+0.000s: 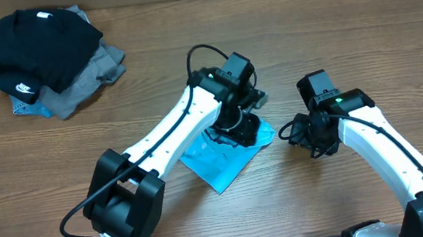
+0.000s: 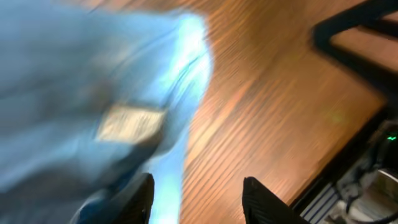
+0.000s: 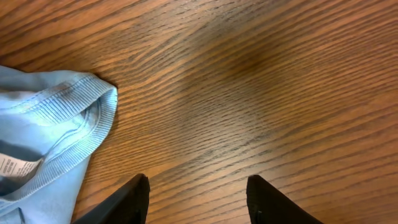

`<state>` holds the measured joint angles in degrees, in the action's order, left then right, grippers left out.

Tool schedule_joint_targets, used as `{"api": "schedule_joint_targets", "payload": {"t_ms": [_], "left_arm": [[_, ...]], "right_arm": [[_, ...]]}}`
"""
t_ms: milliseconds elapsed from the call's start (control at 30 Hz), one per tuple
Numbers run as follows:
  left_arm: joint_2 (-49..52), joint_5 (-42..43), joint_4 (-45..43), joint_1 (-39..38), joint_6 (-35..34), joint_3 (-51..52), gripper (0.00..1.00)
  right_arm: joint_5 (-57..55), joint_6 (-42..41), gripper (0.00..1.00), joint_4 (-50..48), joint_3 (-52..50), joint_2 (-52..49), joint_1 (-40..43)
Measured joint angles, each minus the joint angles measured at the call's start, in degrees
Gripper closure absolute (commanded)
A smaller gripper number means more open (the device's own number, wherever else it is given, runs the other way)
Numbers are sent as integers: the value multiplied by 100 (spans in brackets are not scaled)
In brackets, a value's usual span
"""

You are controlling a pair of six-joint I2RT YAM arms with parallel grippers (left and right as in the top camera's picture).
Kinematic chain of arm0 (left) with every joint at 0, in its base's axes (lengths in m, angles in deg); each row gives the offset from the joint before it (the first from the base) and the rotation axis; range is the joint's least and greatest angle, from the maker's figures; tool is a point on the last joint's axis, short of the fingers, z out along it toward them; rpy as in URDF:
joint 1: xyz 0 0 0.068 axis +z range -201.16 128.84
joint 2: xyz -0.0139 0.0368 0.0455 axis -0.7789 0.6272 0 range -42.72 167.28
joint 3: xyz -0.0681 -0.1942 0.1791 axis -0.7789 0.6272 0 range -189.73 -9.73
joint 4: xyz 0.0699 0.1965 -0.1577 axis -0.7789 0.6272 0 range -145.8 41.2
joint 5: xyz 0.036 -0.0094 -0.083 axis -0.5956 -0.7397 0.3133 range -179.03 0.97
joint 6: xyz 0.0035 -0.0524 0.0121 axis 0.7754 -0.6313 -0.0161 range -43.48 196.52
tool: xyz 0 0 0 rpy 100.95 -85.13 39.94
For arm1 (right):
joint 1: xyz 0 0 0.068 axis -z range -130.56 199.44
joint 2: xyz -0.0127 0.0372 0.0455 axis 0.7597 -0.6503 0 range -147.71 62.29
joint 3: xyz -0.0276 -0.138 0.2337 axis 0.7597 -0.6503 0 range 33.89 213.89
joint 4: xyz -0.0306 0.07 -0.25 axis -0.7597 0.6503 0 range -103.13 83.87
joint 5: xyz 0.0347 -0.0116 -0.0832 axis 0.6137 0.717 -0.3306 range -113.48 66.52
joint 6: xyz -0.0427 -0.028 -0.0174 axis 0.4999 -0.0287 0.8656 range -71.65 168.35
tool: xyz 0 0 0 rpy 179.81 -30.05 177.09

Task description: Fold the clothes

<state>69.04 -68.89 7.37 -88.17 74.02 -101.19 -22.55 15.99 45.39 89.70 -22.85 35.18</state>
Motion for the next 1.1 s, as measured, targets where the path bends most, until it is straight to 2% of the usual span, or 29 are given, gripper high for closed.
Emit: {"api": "schedule_joint_targets", "payload": {"t_ms": [33,100,167,333,533,633,667,700,800,900,1100], "left_arm": [[0,-162,157,59,-13,-107,42],[-2,-568,415,260,-46,-411,25],[-2,-848,455,540,-48,-638,18],[0,-868,492,1484,133,-684,19],[15,321,442,2341,627,-114,24],[79,876,431,2382,874,151,29],[87,999,431,2356,944,229,34],[90,1084,433,2317,1003,308,41],[90,1202,411,2149,1141,516,76],[90,1349,487,1952,1233,723,96],[94,1510,767,1362,1373,761,96]], "right_arm": [[-7,-4,46,13,0,0,0],[-9,-2,46,15,0,0,0],[-9,-7,46,15,0,0,-2],[-11,-7,46,35,0,0,0],[-11,-4,46,46,0,0,0],[-9,-4,46,42,0,0,0],[-9,-7,46,44,0,0,-2],[-13,-4,46,44,0,0,-2],[-11,-7,46,61,0,0,-2],[-11,-7,46,68,0,0,0],[-13,-7,46,70,0,0,0]]}}
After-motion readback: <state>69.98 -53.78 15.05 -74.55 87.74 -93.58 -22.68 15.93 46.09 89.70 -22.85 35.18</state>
